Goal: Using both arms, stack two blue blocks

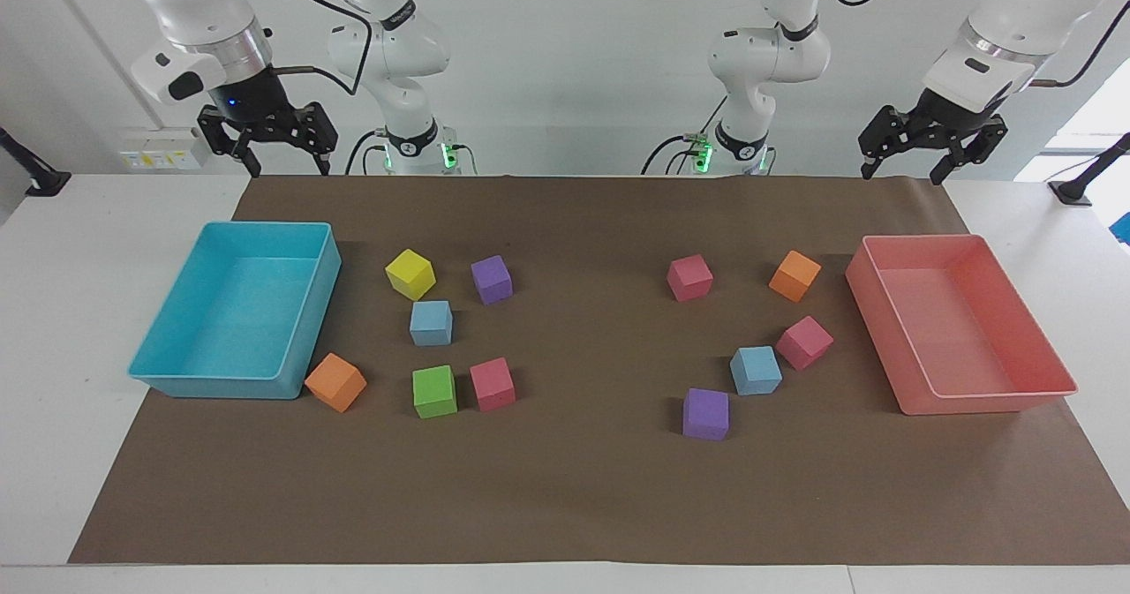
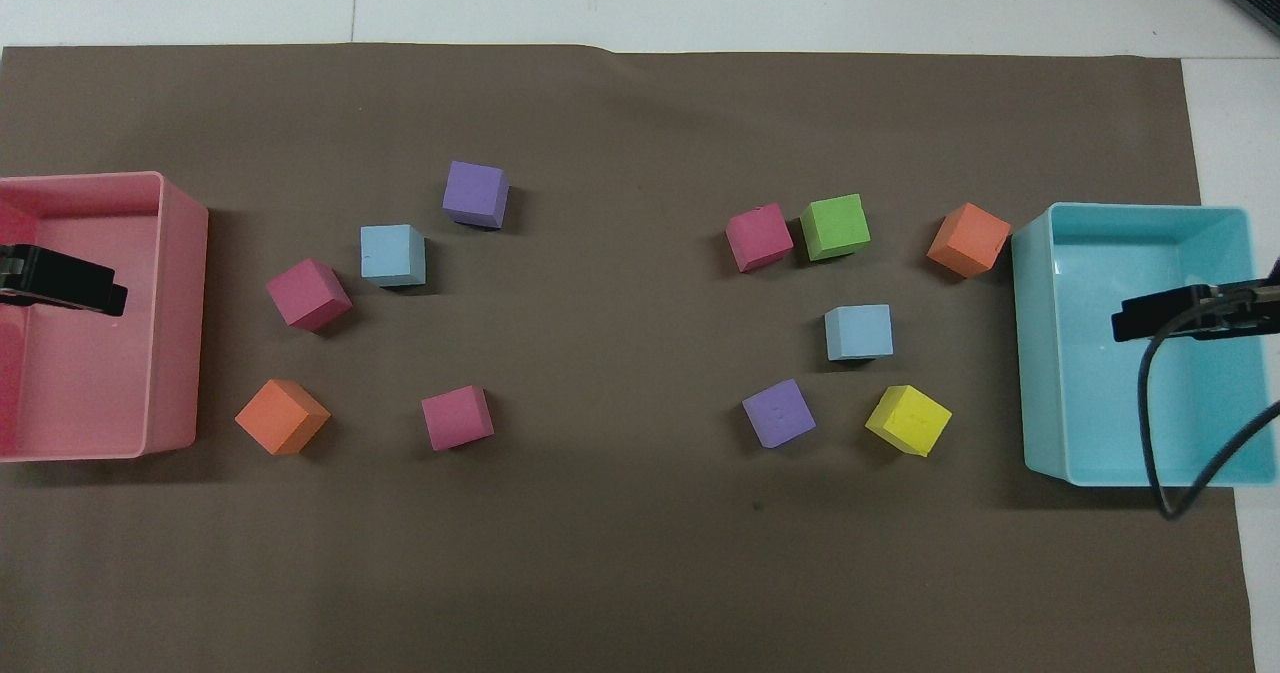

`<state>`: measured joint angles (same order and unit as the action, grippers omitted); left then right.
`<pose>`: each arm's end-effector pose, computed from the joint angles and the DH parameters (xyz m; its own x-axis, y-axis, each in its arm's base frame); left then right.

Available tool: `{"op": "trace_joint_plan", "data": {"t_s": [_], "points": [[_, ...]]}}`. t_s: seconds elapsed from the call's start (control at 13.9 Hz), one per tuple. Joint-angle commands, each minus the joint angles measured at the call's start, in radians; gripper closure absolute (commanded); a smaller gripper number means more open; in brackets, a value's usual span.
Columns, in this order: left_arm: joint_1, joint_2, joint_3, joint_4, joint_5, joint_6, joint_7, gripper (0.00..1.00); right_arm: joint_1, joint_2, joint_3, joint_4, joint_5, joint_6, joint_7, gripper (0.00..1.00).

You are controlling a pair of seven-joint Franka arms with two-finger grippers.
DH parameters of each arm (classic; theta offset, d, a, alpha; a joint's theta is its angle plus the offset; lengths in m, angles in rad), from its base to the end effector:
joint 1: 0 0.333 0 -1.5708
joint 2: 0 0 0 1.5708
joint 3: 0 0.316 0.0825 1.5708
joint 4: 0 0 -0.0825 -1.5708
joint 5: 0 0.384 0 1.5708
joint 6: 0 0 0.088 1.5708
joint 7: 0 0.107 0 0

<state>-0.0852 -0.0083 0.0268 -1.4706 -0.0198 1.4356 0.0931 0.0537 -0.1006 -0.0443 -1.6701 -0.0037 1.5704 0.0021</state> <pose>0.5367 -0.0336 0.6640 0.9878 -0.1535 -0.0247 -0.1530 -0.9880 0.0223 0.5224 0.0033 0.6317 1.0000 0.0075 0.0008 0.0075 -1.0000 -0.0008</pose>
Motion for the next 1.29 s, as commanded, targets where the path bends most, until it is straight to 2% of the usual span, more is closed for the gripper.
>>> {"op": "trace_joint_plan", "data": {"t_s": [0.0,0.36,0.65,1.01,1.22], "points": [[0.013,-0.009,-0.01,-0.002,0.001,-0.003,0.004,0.0,0.084,-0.021,0.006,-0.106,0.018,0.123,0.102,0.0],[0.015,-0.009,-0.01,-0.002,0.001,-0.003,0.004,0.0,0.138,0.042,0.006,-0.267,0.018,0.321,0.116,0.0],[0.016,-0.009,-0.01,-0.002,0.001,-0.003,0.004,0.0,0.163,0.146,0.007,-0.295,0.018,0.459,0.118,0.0],[0.015,-0.009,-0.01,-0.002,0.001,-0.003,0.004,0.0,0.189,0.209,0.007,-0.411,0.018,0.652,0.119,0.0],[0.015,-0.009,-0.01,-0.002,0.001,-0.004,0.004,0.0,0.189,0.249,0.007,-0.431,0.018,0.703,0.121,0.0]]}}
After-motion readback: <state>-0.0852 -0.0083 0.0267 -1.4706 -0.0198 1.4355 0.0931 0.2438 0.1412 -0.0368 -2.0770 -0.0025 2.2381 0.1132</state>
